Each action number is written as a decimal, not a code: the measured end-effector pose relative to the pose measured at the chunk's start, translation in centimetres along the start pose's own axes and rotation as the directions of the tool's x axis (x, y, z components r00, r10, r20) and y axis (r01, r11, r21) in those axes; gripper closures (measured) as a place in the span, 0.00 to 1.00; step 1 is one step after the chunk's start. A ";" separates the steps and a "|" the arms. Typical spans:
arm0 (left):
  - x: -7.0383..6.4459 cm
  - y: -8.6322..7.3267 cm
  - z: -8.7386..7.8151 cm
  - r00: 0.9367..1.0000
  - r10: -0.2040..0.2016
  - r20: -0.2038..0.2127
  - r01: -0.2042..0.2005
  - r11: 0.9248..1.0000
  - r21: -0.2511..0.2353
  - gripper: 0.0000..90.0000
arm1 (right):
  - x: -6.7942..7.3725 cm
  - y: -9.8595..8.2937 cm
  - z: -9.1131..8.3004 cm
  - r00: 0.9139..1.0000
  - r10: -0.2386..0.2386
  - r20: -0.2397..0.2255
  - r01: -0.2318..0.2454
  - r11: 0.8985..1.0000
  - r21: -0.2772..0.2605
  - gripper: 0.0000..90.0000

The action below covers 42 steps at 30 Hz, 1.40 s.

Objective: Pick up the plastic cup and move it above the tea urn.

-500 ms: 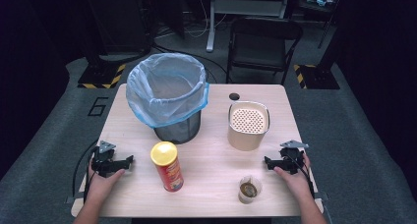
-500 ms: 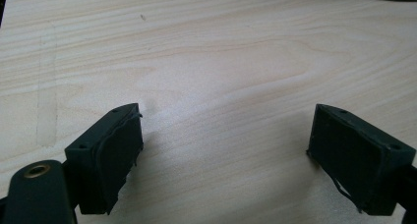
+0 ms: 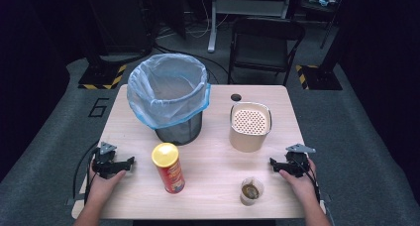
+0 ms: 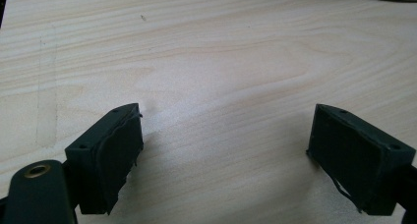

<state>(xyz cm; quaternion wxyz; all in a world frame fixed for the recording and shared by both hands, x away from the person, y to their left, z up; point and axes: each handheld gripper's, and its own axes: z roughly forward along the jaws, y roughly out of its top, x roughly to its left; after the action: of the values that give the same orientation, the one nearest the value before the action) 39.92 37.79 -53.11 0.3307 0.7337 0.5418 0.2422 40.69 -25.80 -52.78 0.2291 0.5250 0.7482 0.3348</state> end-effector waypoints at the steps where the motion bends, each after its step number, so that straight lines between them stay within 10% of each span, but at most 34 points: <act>1: 0.0 0.0 0.0 1.000 -0.004 0.001 0.004 1.000 0.004 0.14 | 0.1 0.0 0.0 1.000 0.001 0.005 -0.001 1.000 -0.002 0.17; 13: -0.1 0.0 0.0 1.000 -0.005 0.002 0.005 1.000 0.002 0.14 | 1.1 0.1 -1.7 0.999 -0.015 -0.039 0.016 1.000 0.018 0.45; 26: -0.1 0.0 0.0 1.000 -0.004 0.003 0.004 1.000 0.002 0.14 | 4.3 2.1 -7.2 0.994 -0.005 -0.112 0.000 0.999 -0.044 0.39; 42: -0.2 0.0 0.0 1.000 -0.015 0.009 0.015 1.000 0.005 0.14 | 8.0 3.2 -11.1 0.972 -0.109 -0.209 0.089 0.991 -0.104 0.18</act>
<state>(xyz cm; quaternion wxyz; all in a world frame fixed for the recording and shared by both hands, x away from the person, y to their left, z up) 39.92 37.62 -53.12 0.3330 0.7317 0.5464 0.2349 32.26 -20.48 -42.94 0.1880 0.4364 0.7773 0.4124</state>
